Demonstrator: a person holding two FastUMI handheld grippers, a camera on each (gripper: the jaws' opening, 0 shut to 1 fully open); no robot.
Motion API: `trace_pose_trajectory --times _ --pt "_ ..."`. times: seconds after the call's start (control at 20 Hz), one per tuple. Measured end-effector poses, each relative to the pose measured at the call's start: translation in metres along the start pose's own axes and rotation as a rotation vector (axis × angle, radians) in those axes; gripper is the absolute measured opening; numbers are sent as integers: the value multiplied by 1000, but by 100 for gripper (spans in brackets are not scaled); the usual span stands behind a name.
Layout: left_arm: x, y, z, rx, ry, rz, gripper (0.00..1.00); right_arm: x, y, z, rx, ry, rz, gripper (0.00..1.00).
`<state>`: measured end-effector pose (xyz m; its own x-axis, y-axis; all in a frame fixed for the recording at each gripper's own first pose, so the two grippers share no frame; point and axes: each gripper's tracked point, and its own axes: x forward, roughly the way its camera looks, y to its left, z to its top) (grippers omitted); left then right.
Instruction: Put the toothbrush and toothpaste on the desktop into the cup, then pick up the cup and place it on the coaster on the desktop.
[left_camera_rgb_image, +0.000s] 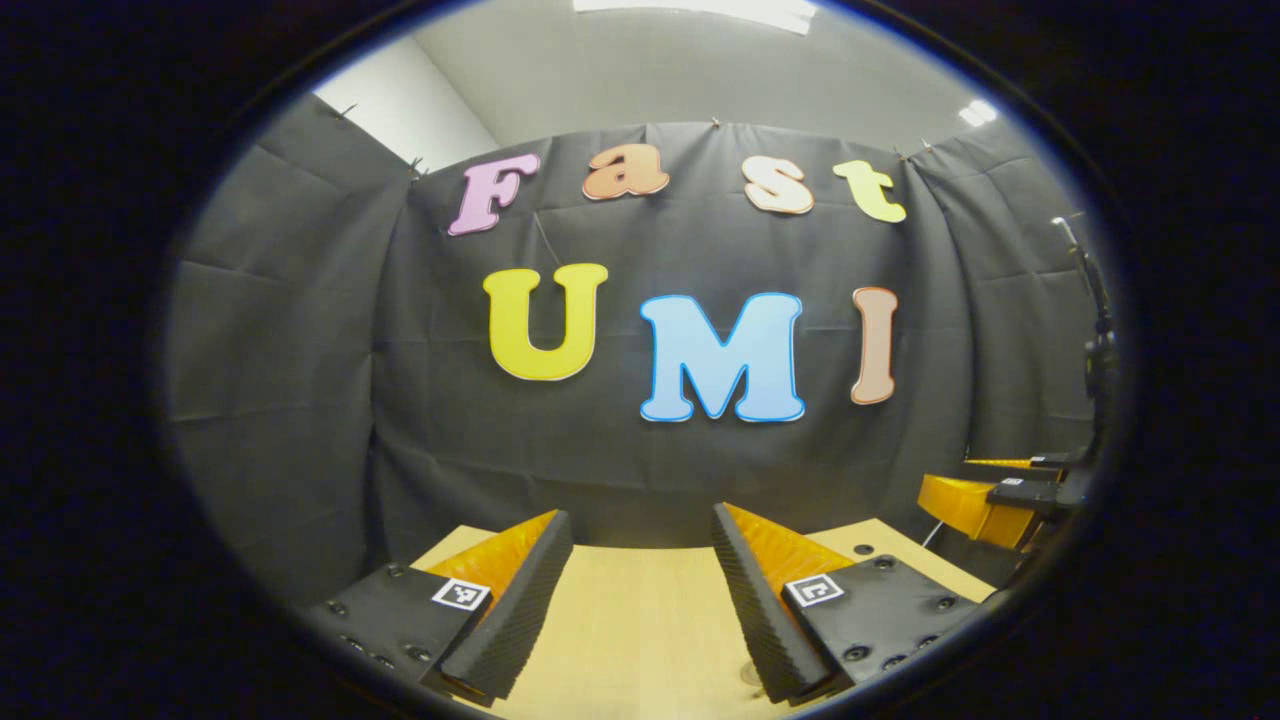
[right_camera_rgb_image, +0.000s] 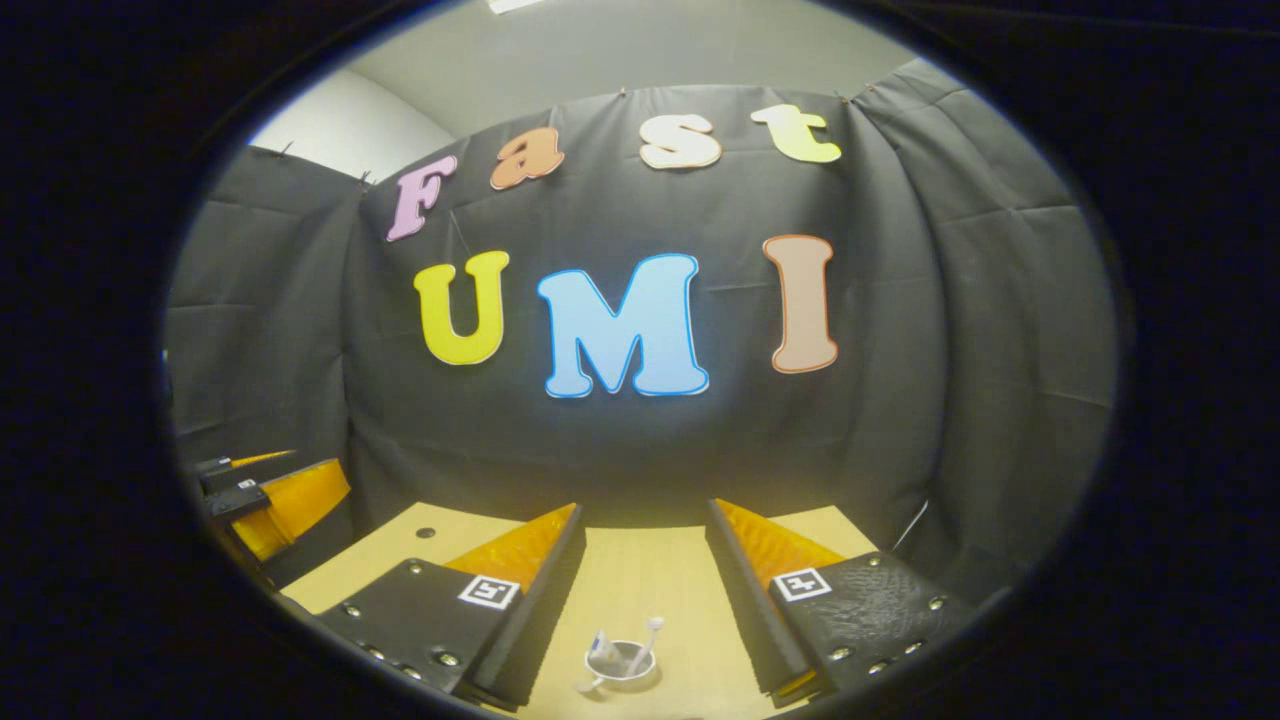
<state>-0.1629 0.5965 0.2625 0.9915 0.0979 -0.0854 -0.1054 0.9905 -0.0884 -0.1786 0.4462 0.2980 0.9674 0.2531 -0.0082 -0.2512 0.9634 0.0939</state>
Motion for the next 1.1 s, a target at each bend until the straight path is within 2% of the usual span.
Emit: trace_pose_trajectory --times 0.3,0.35,0.4,1.1 --pt "-3 -1 1 6 2 -9 90 -1 -1 3 -10 -6 -10 77" --pt "-2 1 1 9 3 -10 90 -2 -1 3 -10 -7 -11 73" --pt "-3 1 1 11 1 -12 90 -4 0 3 -11 -9 -12 77" --pt "-18 20 -8 35 35 -28 90 -13 6 0 -25 -10 -50 77"
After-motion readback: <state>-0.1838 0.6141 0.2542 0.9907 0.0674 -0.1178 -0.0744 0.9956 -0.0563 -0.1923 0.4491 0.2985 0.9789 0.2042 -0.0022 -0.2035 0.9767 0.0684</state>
